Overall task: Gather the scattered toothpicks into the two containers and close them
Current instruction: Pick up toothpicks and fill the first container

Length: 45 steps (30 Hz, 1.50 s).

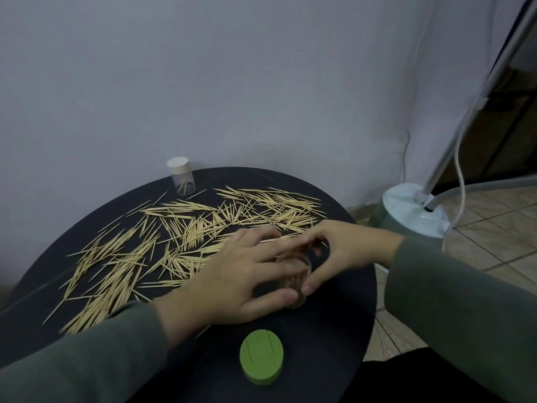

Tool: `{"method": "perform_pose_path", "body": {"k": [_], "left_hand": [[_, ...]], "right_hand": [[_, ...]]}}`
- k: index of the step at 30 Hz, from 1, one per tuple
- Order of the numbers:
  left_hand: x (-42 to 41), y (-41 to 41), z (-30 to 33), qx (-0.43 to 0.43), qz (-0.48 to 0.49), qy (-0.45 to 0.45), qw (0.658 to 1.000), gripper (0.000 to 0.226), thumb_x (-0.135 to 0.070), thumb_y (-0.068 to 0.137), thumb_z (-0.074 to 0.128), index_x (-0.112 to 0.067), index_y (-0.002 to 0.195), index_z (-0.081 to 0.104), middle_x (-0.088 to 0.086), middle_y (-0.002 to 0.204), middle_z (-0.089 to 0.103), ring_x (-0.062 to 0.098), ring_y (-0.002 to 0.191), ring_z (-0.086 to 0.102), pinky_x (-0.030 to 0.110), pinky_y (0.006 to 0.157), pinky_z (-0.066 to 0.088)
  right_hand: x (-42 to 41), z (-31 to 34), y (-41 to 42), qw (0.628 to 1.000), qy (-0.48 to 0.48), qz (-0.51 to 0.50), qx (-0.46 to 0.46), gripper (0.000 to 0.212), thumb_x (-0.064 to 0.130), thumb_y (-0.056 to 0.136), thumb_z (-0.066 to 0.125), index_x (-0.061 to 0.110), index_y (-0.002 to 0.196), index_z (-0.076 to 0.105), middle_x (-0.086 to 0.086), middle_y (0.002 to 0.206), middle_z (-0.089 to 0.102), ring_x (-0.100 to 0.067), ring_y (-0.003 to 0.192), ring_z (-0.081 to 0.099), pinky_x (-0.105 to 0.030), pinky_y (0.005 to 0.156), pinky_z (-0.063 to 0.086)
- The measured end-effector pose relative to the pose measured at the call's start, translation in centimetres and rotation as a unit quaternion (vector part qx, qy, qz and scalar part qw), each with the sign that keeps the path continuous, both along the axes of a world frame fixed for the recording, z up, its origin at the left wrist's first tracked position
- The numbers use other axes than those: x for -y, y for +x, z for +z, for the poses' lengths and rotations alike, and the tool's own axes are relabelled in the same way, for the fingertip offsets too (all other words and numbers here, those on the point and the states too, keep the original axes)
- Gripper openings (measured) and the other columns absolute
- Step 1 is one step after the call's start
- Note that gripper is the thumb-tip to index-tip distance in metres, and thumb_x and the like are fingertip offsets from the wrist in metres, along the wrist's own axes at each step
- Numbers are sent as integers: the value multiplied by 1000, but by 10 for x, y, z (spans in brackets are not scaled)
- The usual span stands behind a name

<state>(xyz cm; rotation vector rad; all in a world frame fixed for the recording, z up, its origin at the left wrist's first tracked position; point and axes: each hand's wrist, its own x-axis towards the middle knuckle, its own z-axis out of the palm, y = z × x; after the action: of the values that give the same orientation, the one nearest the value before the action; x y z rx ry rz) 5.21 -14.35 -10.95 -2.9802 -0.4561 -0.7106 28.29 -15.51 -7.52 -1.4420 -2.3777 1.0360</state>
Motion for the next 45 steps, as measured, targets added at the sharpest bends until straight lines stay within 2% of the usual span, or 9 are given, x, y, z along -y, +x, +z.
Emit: {"method": "perform_pose_path", "body": {"k": [2, 5, 10, 12, 14, 18, 24, 31, 45], "left_hand": [[0, 2, 0, -8, -6, 7, 1000, 47, -54, 98, 37, -27, 122, 67, -10, 149, 43, 22, 127, 45, 47, 94, 39], [-1, 0, 1, 53, 6, -53, 997, 46, -52, 99, 36, -27, 123, 66, -12, 147, 45, 19, 128, 43, 44, 100, 37], [-7, 4, 1, 184, 121, -173, 960, 41, -46, 100, 32, -31, 126, 60, -20, 132, 54, 2, 125, 41, 27, 102, 34], [-15, 7, 0, 144, 212, -184, 949, 33, -44, 99, 42, -36, 127, 56, -20, 127, 53, -2, 119, 38, 25, 99, 35], [-23, 6, -5, 26, 288, -190, 938, 41, -51, 93, 51, -38, 132, 50, -18, 129, 50, 1, 118, 36, 25, 99, 35], [-33, 6, -17, -112, 305, -138, 936, 66, -68, 82, 53, -39, 140, 41, -16, 132, 46, 7, 116, 38, 28, 99, 37], [-46, 8, -19, -113, 326, -101, 933, 53, -61, 91, 47, -38, 139, 47, -14, 129, 50, 10, 114, 41, 29, 97, 38], [-54, -3, -18, -106, 375, -70, 919, 48, -59, 93, 44, -37, 136, 50, -11, 124, 52, 11, 110, 44, 28, 93, 40], [-53, -4, -15, -130, 360, -66, 921, 29, -47, 97, 46, -36, 118, 63, -12, 116, 58, 10, 97, 43, 28, 84, 43]], "right_hand": [[0, 0, 1, 1000, 1, 2, -5, 36, 44, 63, 87, 58, 87, 64, 24, 87, 63, -22, 88, 55, -42, 78, 47], [-1, 1, 1, 999, -16, -3, 36, 53, 43, 64, 87, 49, 109, 59, 18, 100, 63, -23, 88, 54, -40, 78, 48], [-8, 1, 4, 991, -29, -27, 128, 59, 22, 81, 77, 40, 130, 49, 17, 100, 60, -5, 77, 51, -20, 67, 43], [-13, -2, 4, 985, 5, -59, 160, 51, 25, 84, 74, 40, 127, 53, 16, 103, 59, -5, 90, 54, -23, 77, 47], [-20, -8, 4, 977, 59, -90, 186, 45, 33, 84, 73, 42, 124, 55, 15, 107, 57, -7, 102, 54, -31, 92, 48], [-32, -24, 1, 963, 137, -109, 204, 54, 54, 82, 67, 39, 131, 51, 12, 127, 52, -10, 120, 47, -38, 105, 36], [-47, -42, -14, 949, 216, -94, 209, 53, 55, 89, 57, 38, 138, 48, 14, 141, 46, -10, 131, 37, -41, 104, 29], [-53, -42, -27, 934, 258, -90, 229, 32, 46, 96, 52, 37, 124, 63, 14, 122, 60, -11, 119, 46, -39, 96, 26], [-47, -41, -39, 914, 287, -89, 272, 32, 44, 98, 48, 34, 126, 61, 9, 119, 62, -16, 115, 47, -40, 97, 26]]}}
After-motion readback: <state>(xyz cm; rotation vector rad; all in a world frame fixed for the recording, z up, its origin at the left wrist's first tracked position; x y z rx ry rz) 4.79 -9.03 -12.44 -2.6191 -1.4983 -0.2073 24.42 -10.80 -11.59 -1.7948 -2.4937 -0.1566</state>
